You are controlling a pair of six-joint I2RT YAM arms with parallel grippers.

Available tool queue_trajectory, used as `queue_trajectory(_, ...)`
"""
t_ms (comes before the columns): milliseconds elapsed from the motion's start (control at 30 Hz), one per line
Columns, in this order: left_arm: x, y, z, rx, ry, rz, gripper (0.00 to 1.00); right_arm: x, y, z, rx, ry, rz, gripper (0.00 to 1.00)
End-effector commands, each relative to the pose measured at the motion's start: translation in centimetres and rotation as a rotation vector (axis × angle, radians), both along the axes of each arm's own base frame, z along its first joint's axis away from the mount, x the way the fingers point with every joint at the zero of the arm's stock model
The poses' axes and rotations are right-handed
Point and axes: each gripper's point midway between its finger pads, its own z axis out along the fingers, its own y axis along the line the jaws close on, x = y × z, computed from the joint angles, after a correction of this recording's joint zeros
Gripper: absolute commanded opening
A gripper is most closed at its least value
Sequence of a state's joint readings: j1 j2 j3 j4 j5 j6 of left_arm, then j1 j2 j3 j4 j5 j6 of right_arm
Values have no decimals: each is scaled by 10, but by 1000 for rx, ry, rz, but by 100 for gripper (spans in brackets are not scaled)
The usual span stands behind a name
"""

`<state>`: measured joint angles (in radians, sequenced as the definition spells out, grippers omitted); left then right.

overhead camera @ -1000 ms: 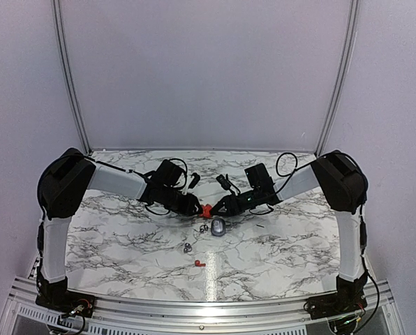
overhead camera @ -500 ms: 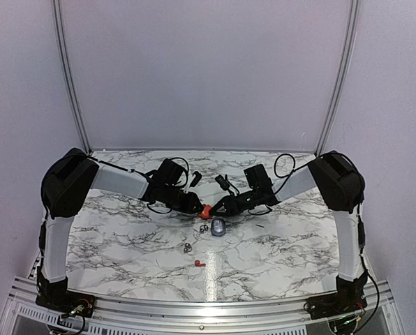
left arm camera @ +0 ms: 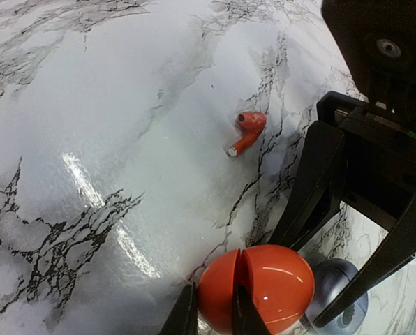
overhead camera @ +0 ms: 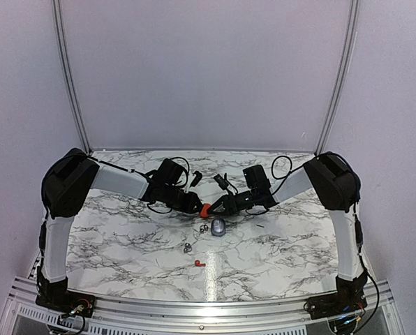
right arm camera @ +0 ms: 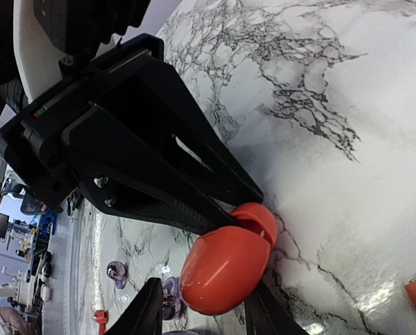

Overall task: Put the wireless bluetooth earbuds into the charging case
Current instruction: Pick up the charging case from the center of the board.

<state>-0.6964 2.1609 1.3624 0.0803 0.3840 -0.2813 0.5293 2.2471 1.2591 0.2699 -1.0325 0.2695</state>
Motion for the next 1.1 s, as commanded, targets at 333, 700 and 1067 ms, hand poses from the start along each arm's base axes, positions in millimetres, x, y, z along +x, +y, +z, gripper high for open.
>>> queue_trajectory(333,-1,1,8,-16,-43,-20,16,1,9,-23,1,81,5,34)
queue_trajectory(700,-2,1,27,-33,-88,-17,16,4,10,-30,-16,96,-2,35)
queue_trajectory(1067,-1,-1,45,-61,-108,-18,16,4,11,-27,-16,91,4,38)
